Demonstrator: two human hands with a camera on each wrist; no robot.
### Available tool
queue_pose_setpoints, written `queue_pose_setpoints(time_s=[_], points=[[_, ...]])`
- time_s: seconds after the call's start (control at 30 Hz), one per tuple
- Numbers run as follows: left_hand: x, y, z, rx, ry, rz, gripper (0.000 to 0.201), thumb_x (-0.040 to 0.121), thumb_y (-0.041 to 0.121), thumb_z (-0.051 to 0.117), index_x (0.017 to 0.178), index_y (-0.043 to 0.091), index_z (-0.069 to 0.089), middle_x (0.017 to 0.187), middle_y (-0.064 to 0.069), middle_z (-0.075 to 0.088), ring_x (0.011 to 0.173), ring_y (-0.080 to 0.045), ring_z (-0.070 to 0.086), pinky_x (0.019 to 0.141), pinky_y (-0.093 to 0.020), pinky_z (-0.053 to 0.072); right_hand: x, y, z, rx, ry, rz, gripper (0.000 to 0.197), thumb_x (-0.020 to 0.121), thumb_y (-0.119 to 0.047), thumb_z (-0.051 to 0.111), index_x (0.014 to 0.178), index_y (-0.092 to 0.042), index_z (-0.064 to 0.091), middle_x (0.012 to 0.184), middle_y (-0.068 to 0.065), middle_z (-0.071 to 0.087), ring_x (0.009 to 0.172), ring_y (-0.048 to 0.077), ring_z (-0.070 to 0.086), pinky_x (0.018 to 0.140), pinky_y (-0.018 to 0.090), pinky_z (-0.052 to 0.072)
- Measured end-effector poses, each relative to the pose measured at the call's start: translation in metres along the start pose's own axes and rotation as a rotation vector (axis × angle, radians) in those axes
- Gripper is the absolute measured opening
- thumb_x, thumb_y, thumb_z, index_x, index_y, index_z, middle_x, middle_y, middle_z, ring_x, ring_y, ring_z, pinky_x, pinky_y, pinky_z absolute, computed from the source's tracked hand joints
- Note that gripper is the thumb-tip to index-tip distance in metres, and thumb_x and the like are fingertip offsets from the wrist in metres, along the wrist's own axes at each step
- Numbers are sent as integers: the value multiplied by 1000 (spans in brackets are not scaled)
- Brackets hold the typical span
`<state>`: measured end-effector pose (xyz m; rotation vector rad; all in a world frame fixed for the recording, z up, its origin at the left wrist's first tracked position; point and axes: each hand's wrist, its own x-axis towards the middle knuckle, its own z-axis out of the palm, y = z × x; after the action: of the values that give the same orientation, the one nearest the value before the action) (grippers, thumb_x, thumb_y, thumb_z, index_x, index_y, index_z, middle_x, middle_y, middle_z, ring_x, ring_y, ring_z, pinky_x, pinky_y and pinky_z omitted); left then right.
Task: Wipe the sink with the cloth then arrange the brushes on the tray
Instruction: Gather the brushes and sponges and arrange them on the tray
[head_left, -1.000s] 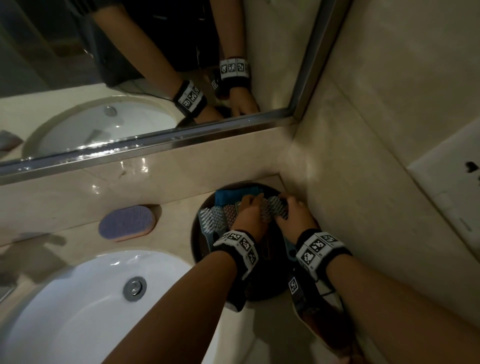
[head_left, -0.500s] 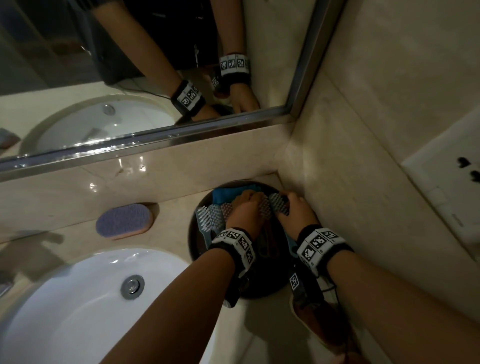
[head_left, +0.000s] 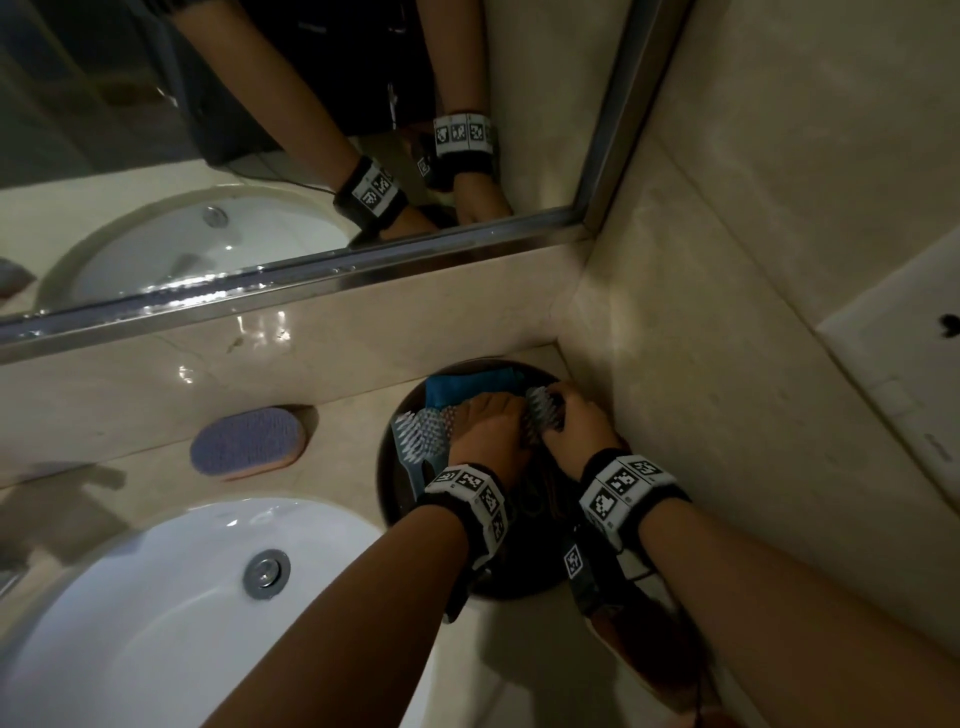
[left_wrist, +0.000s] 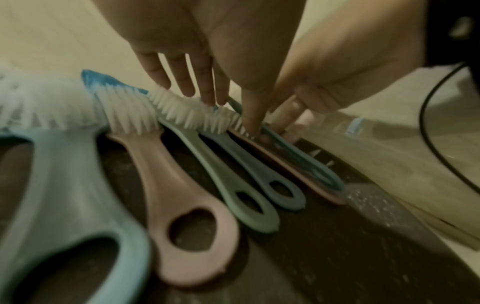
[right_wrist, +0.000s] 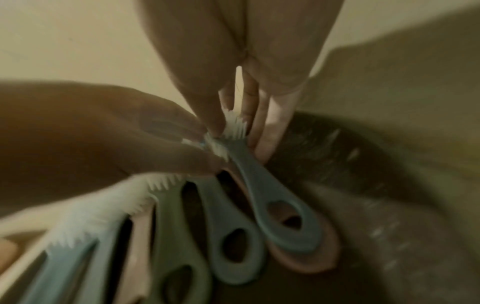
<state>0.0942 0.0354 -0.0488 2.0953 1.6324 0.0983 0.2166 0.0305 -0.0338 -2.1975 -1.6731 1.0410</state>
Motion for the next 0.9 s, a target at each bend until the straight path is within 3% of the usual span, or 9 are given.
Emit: queue_pose_setpoints(time_s=[0.23, 0.37, 0.47, 0.57, 0.63, 0.77, 0.83, 0.9], points=[[2, 2, -2, 23, -23, -9, 48, 89, 35, 53, 134, 19, 44, 139, -3, 42, 132, -25, 32, 107, -34, 24, 5, 7, -7, -102, 87, 10, 51, 90, -10, 46, 140, -19, 37, 127, 18, 51, 114, 34, 53, 98, 39, 45], [1, 3, -9, -15, -82, -11, 52, 90, 31, 53, 138, 18, 40, 144, -6, 38, 134, -26, 31, 111, -37, 24, -3, 8, -7, -140, -11, 12, 51, 92, -19, 45, 142, -19, 33, 127, 18, 48, 114, 33, 52, 98, 37, 44], [-7, 4, -22, -41, -95, -6, 57, 90, 32, 55, 141, 16, 35, 150, -7, 32, 139, -25, 28, 115, -40, 24, -11, 2, -13, -109, -28, 19, 50, 90, -23, 50, 138, -17, 38, 130, 17, 47, 116, 33, 52, 101, 41, 45], [-26, 3, -40, -17, -105, -21, 66, 89, 36, 57, 146, 19, 27, 156, -5, 19, 143, -24, 19, 115, -47, 19, -23, -6, -21, -103, -16, -41, 43, 86, -23, 55, 128, -17, 46, 126, 15, 52, 110, 33, 56, 96, 44, 49], [-41, 0, -48, 22, -109, -25, 72, 87, 38, 59, 147, 21, 22, 158, -2, 14, 144, -24, 16, 115, -49, 17, -34, -11, -28, -99, -15, -71, 43, 84, -21, 59, 125, -17, 47, 125, 15, 52, 110, 33, 56, 95, 42, 49], [-71, -7, -57, 64, -135, -15, 81, 85, 41, 61, 149, 23, 14, 159, 0, 6, 146, -24, 9, 118, -49, 14, -62, -14, -37, -132, -80, -84, 54, 88, -18, 58, 138, -15, 38, 132, 13, 52, 116, 31, 54, 86, 27, 43], [-86, -5, -59, 72, -145, 0, 83, 85, 41, 62, 149, 23, 13, 159, 0, 5, 146, -23, 8, 118, -49, 13, -78, -13, -38, -173, -63, -92, 57, 88, -18, 58, 140, -16, 36, 135, 14, 50, 119, 30, 52, 87, 27, 42], [-101, 0, -57, 55, -151, 29, 83, 84, 39, 63, 149, 23, 14, 159, 0, 6, 146, -23, 8, 118, -50, 13, -97, -13, -38, -214, -35, -92, 59, 87, -18, 60, 140, -16, 37, 138, 15, 47, 122, 31, 49, 95, 33, 44]])
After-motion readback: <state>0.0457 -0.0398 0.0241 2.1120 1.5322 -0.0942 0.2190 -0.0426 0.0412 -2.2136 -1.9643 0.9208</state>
